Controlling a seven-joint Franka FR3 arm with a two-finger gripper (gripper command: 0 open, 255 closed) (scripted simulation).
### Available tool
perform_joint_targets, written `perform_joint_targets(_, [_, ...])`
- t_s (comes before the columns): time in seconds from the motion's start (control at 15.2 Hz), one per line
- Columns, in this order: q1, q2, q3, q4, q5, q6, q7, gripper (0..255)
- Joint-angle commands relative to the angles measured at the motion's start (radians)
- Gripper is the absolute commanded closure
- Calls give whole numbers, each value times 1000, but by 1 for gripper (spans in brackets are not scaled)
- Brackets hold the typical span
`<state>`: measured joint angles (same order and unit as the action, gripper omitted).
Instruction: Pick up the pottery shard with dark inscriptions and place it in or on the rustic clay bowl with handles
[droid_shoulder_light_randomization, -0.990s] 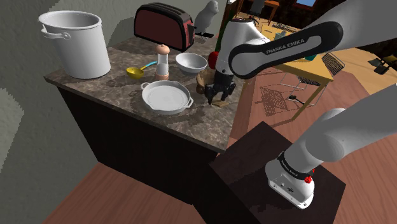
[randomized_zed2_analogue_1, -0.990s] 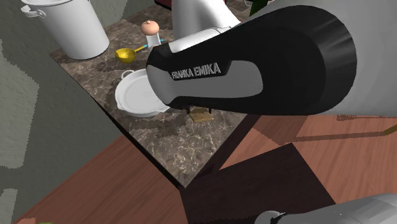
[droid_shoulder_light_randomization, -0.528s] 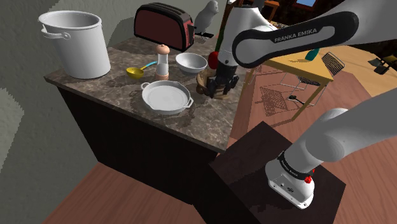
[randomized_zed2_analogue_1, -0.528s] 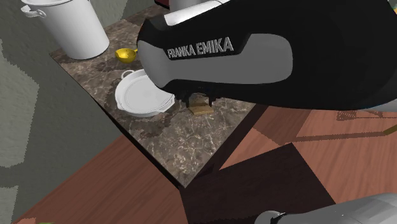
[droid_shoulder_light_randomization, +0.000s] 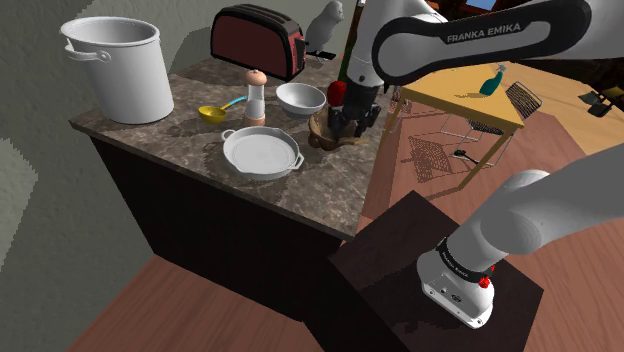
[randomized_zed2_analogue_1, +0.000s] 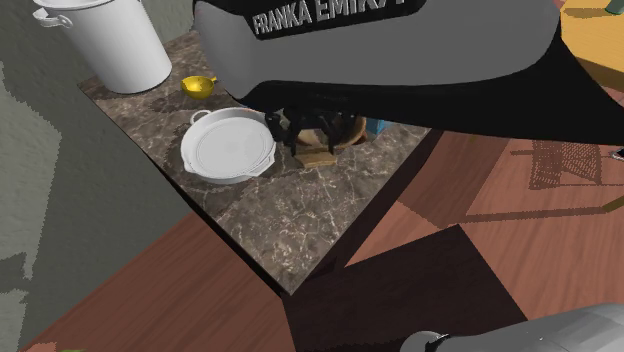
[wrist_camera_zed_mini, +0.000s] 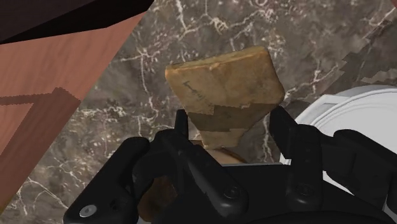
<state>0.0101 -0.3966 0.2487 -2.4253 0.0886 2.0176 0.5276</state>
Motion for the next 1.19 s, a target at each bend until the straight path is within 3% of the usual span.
perform_joint_targets(0.0, [-1, -10, -4, 21, -1, -31, -3, 255])
perform_joint_targets(0.4, [-2, -27, -11, 78, -2, -105, -5, 255])
perform_joint_targets(1.06, [-93, 279, -99, 386, -90, -113, -134, 255])
perform_joint_targets(1.12, [-93, 281, -99, 375, -90, -100, -134, 255])
